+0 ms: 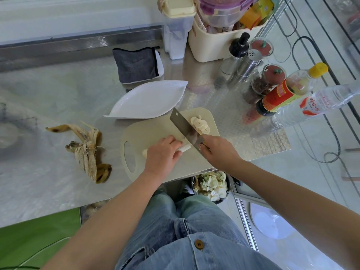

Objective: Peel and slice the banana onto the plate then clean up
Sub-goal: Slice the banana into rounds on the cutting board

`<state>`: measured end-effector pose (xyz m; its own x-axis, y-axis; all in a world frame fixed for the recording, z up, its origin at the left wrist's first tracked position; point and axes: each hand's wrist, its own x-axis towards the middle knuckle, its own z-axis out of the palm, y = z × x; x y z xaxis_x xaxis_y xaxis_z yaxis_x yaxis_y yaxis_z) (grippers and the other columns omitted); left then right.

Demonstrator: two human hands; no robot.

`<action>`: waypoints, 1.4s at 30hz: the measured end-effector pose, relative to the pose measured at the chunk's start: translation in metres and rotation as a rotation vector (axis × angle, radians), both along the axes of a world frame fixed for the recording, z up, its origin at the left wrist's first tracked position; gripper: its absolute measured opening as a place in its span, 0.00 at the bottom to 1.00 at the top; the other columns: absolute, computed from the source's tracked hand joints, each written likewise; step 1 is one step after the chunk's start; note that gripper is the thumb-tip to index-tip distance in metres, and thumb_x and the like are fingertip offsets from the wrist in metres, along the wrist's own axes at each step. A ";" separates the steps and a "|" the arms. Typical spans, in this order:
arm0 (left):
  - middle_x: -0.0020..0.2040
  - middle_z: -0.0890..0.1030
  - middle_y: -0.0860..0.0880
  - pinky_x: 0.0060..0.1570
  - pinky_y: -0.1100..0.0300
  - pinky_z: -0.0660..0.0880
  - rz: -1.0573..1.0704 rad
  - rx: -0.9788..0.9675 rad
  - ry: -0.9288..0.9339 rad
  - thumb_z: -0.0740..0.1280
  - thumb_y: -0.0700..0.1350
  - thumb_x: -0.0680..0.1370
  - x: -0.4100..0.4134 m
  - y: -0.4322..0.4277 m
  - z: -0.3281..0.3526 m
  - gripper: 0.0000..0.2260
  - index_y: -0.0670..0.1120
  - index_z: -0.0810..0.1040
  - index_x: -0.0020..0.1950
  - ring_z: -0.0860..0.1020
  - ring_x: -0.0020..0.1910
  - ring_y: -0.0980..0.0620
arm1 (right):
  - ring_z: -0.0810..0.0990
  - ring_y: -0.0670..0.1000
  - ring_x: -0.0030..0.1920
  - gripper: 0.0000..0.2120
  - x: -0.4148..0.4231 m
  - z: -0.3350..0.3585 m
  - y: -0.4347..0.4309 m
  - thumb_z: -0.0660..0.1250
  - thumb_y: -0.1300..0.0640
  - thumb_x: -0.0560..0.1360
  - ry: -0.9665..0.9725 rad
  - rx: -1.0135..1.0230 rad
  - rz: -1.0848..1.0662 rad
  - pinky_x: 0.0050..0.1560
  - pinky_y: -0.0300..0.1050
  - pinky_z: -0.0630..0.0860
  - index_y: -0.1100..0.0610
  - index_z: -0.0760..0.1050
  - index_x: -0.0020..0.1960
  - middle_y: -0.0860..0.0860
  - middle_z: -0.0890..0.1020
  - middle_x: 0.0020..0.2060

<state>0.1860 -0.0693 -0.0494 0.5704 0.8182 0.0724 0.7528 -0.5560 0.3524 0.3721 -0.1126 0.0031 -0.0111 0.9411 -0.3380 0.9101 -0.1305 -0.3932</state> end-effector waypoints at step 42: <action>0.42 0.79 0.52 0.28 0.64 0.60 0.019 -0.006 -0.026 0.78 0.45 0.66 0.001 0.000 -0.001 0.12 0.48 0.83 0.47 0.77 0.36 0.51 | 0.69 0.54 0.35 0.08 -0.001 0.003 -0.003 0.56 0.56 0.79 -0.062 -0.041 0.054 0.35 0.46 0.64 0.54 0.62 0.42 0.45 0.64 0.30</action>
<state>0.1870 -0.0693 -0.0508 0.5525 0.8295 0.0822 0.7541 -0.5394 0.3747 0.3707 -0.1160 0.0059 -0.0396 0.9251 -0.3777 0.9389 -0.0949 -0.3309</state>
